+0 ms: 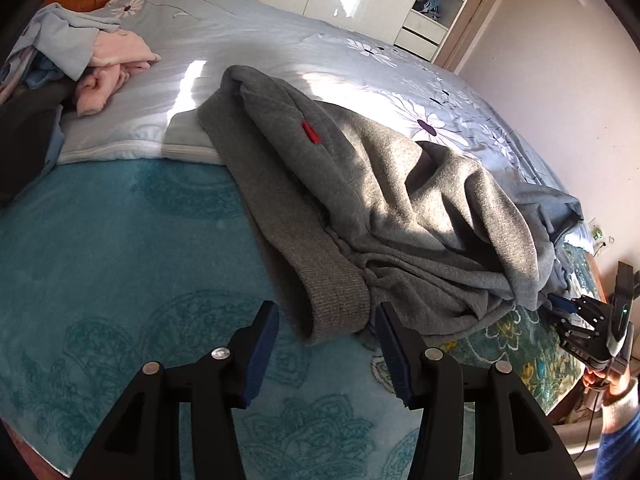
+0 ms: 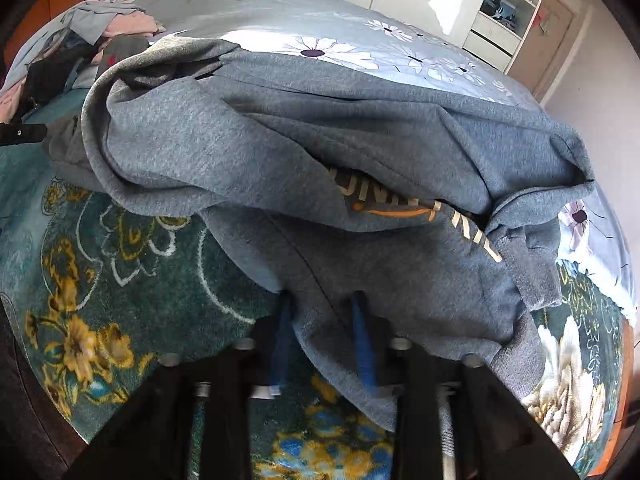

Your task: Fold clothes

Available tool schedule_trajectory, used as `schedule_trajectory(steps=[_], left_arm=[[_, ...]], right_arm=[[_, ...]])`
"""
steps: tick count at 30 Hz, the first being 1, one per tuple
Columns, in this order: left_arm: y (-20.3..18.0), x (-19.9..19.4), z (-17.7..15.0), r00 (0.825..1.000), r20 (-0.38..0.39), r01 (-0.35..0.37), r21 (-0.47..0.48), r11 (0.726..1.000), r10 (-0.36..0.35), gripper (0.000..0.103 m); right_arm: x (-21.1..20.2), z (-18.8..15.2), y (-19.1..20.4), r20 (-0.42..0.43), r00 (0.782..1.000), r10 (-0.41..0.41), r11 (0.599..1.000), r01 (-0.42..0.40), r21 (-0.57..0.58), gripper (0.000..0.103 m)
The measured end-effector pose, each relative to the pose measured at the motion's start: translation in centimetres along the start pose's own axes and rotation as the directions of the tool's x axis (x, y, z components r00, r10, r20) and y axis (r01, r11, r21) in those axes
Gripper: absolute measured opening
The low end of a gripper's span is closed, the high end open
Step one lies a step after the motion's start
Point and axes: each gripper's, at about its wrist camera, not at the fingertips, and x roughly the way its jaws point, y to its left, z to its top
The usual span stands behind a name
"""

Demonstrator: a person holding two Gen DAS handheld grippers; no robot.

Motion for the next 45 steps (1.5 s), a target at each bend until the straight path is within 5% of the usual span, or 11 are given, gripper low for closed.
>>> schedule_trajectory(steps=[6,11,15,20,25,30,34,38,40,42,45], left_arm=[[1.4,-1.1,0.9,0.999,0.033,0.008,-0.045,0.999,-0.007,0.054],[1.3,-0.8,3.2,0.997,0.074,-0.031,-0.009,0.999,0.031,0.054],[1.8,0.3,5.4,0.994,0.09,-0.064,0.002,0.998,0.064,0.055],[2.9,2.6,7.8,0.993,0.084,-0.09,0.008,0.996,0.089,0.056],[4.5,4.2,8.6,0.995,0.063,-0.072,0.029,0.997,0.07,0.056],[4.7,3.9,7.9,0.998,0.044,-0.051,0.07,0.996,0.048,0.059],[3.0,3.7,7.2,0.999,0.039,-0.019,0.13,0.991,0.014,0.059],[1.8,3.9,7.2,0.997,0.071,-0.046,0.14,0.989,0.036,0.059],[2.0,4.1,7.4,0.997,0.075,-0.03,0.102,0.994,0.022,0.058],[2.0,4.1,7.5,0.997,0.078,-0.012,0.069,0.998,0.007,0.031],[2.0,3.5,7.7,0.996,0.084,-0.01,0.043,0.999,0.007,0.006]], right_arm=[[-5.7,4.5,-4.4,0.157,0.986,0.055,0.994,-0.069,0.087,0.005],[-13.0,13.2,-12.5,0.372,0.928,-0.017,0.98,-0.058,0.188,0.004],[-14.0,21.5,-18.4,0.403,0.895,-0.19,0.957,0.078,0.279,0.004],[-8.0,27.6,-24.8,0.295,0.899,-0.323,0.877,0.166,0.451,0.005],[3.6,27.5,-25.3,0.072,0.944,-0.321,0.841,0.25,0.481,0.005],[7.8,24.0,-24.4,0.02,0.956,-0.291,0.848,0.248,0.468,0.008],[5.7,22.4,-23.9,0.093,0.956,-0.277,0.855,0.201,0.478,0.047],[2.3,20.4,-22.2,0.171,0.958,-0.23,0.872,0.125,0.474,0.047],[3.3,19.4,-20.3,0.158,0.984,-0.087,0.897,0.009,0.441,0.047],[5.1,18.5,-18.0,0.117,0.991,0.059,0.905,-0.103,0.412,0.047],[8.4,17.9,-15.0,0.057,0.98,0.189,0.885,-0.195,0.423,0.047]])
